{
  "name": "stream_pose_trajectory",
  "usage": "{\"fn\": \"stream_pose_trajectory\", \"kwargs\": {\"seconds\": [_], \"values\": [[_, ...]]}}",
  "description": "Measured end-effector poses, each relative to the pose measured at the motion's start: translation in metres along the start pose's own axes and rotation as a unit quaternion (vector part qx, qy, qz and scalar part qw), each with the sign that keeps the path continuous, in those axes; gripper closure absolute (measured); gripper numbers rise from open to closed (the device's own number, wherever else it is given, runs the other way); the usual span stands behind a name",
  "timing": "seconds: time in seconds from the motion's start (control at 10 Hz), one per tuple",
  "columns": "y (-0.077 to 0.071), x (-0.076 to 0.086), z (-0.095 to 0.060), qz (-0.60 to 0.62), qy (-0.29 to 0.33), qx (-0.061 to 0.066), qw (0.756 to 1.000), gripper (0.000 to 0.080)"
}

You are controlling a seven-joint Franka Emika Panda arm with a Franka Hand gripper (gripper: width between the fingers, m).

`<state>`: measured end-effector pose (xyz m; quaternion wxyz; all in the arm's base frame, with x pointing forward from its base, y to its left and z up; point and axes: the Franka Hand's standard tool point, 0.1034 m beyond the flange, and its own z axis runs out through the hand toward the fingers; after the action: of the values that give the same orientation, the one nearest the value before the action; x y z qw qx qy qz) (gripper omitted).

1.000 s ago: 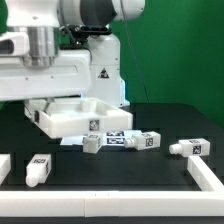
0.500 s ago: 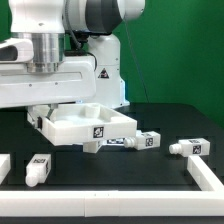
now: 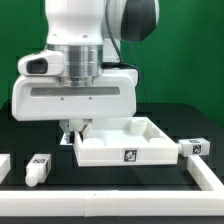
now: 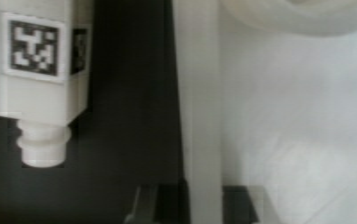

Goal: Assemble one leg

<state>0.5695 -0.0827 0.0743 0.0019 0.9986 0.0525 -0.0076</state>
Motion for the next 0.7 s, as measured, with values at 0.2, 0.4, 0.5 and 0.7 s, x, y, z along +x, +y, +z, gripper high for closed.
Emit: {"fn": "stream_pose_trajectory", "kwargs": {"seconds": [0.2,0.4,0.5,0.7], "values": [[-0.002,-0.001,0.002,-0.002,-0.002,0.000,1.000,0.0748],[-0.014,0.005,0.012,0.034,-0.007,0.001,0.999,0.0748],[-0.025,0.015,0.023,0.050,-0.009,-0.001,0.999,0.0748],[-0.047,0.024,0.047,0.065,-0.019,-0.003,0.998,0.0748]]}}
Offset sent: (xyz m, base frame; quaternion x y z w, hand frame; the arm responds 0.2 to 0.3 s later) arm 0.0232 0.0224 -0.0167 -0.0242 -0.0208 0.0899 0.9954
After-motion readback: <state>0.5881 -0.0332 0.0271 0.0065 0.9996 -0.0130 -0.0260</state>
